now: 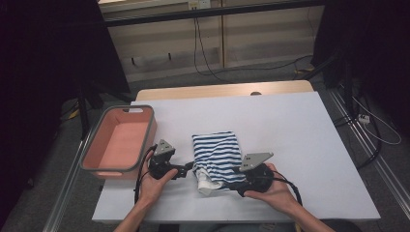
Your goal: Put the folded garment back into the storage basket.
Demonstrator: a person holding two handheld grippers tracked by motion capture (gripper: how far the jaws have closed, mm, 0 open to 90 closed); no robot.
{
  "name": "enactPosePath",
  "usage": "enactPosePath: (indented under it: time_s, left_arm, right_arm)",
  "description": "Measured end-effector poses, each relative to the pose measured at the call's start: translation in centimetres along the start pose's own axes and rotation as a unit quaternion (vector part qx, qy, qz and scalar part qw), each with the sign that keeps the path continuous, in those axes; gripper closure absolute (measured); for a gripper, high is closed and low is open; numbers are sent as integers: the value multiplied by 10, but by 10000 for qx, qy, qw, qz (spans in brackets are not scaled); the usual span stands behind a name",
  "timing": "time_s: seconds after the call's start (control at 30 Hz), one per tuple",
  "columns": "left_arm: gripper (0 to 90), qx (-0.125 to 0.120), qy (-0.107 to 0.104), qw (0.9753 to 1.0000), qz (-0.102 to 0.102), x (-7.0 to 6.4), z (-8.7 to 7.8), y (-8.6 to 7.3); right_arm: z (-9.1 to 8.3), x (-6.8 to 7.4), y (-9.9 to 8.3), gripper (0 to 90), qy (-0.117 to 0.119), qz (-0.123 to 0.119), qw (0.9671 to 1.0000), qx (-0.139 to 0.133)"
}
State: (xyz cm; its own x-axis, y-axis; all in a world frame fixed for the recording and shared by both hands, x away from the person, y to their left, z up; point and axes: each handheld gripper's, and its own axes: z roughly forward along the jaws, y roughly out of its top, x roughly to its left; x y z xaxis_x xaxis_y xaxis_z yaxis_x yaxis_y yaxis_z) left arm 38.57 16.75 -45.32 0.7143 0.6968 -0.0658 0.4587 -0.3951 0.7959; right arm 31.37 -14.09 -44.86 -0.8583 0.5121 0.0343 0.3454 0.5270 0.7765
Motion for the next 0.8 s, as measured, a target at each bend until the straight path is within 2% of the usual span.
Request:
enactPosePath:
  time_s: [0.03,0.07,0.17,0.33,0.47,0.63,0.67,0.8]
  left_arm:
    - [85,0,0,10000,0,0,0,0]
    - [86,9,-19,10000,-16,0,0,0]
    - [85,0,-34,10000,-40,0,0,0]
    - [86,21,-49,10000,-62,1,1,-1]
    - [85,-25,-7,10000,39,-2,-1,0]
    - [85,12,-27,10000,9,0,0,0]
    - [85,10,-44,10000,-26,0,0,0]
    - [85,17,-17,10000,24,0,0,0]
  right_arm:
    - [0,0,0,398,0,0,10000,0]
    - [4,2,1,419,-2,-108,9999,93]
    - [7,2,1,423,-28,-142,9997,179]
    - [12,6,-2,392,35,-276,9988,407]
    - [15,12,-3,374,-22,-356,9981,504]
    - [16,14,-2,399,-99,-385,9978,533]
    - [16,12,-1,460,-151,-380,9977,542]
    - [18,12,1,497,-186,-455,9969,613]
